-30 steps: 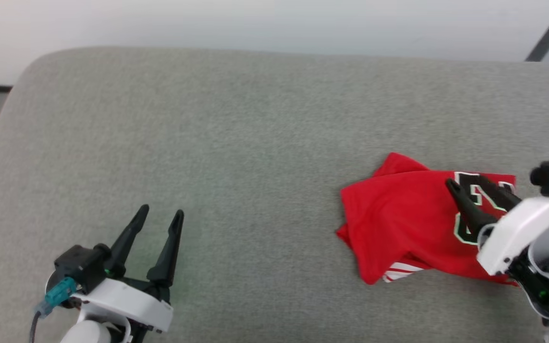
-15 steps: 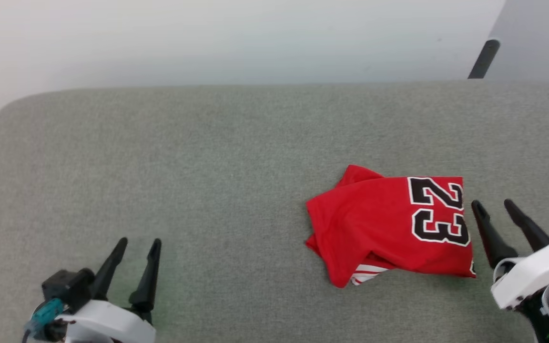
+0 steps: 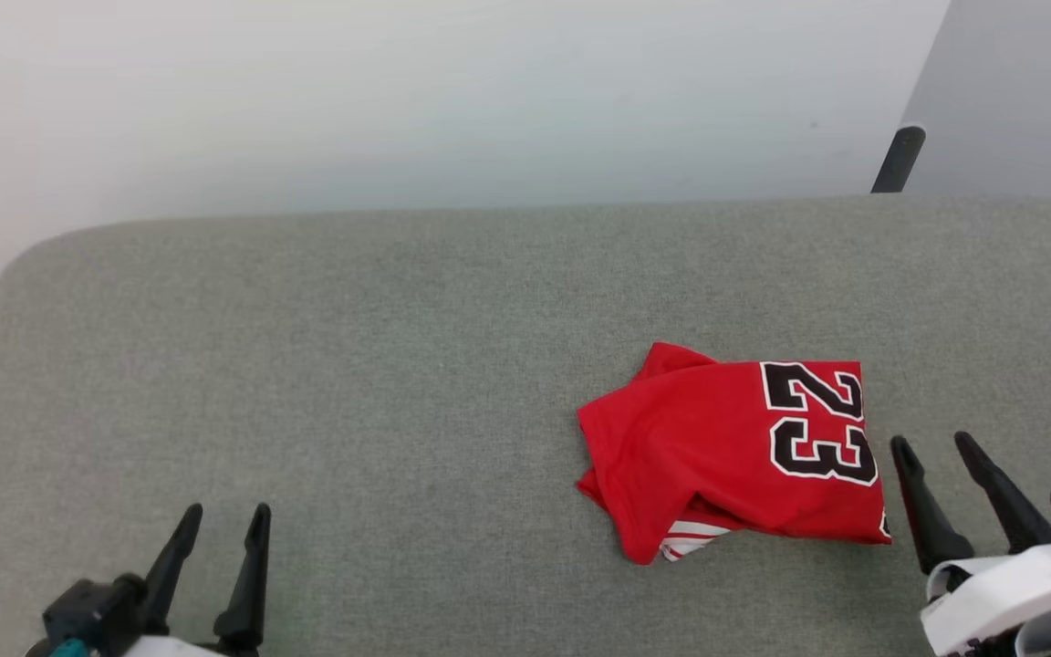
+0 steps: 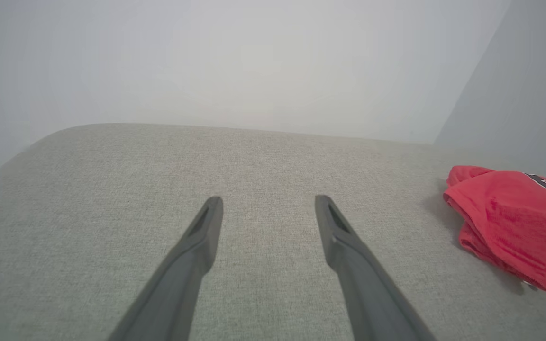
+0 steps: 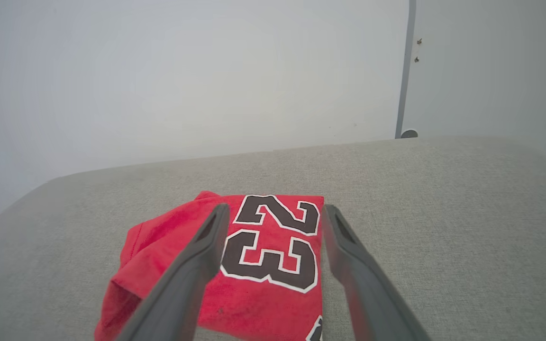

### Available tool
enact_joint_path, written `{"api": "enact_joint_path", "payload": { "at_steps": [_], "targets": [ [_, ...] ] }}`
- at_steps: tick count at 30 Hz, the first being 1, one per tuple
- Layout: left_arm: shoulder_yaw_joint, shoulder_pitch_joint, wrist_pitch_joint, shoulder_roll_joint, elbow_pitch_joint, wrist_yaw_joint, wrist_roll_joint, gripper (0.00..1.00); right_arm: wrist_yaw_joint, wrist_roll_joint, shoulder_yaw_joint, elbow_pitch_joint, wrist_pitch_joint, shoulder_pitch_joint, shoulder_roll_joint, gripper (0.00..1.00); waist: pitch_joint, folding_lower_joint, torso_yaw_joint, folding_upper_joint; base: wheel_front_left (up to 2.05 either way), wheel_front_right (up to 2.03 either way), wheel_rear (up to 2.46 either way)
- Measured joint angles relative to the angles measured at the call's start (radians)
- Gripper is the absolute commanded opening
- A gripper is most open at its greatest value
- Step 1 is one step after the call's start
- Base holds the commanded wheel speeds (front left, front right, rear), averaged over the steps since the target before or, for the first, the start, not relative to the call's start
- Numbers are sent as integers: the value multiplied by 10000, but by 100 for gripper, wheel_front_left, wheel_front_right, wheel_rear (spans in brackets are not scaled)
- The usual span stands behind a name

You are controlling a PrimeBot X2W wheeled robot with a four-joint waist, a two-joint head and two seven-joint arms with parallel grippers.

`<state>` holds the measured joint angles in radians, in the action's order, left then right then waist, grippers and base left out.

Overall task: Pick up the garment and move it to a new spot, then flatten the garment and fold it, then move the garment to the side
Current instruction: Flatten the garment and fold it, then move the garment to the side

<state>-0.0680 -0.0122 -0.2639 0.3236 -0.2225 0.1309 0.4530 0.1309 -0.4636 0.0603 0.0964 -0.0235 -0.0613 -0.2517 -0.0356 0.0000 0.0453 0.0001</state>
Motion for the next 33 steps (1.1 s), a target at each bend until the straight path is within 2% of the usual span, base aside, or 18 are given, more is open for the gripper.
{"api": "enact_joint_path", "payload": {
  "at_steps": [15,22,33],
  "targets": [
    [685,-1591,0,-397,1390,0,-410,100,0,782,-1049,-1463,-21,1347,330,100,553,0,-133,0,0,0,0],
    [790,-1829,0,-504,1695,0,-499,100,0,903,-1488,-1967,-105,1924,685,100,632,0,-229,0,0,0,0],
    [779,-1907,0,-539,1802,0,-573,100,0,1012,-1607,-2349,111,2209,943,100,592,0,-226,0,0,0,0]
  ]
}}
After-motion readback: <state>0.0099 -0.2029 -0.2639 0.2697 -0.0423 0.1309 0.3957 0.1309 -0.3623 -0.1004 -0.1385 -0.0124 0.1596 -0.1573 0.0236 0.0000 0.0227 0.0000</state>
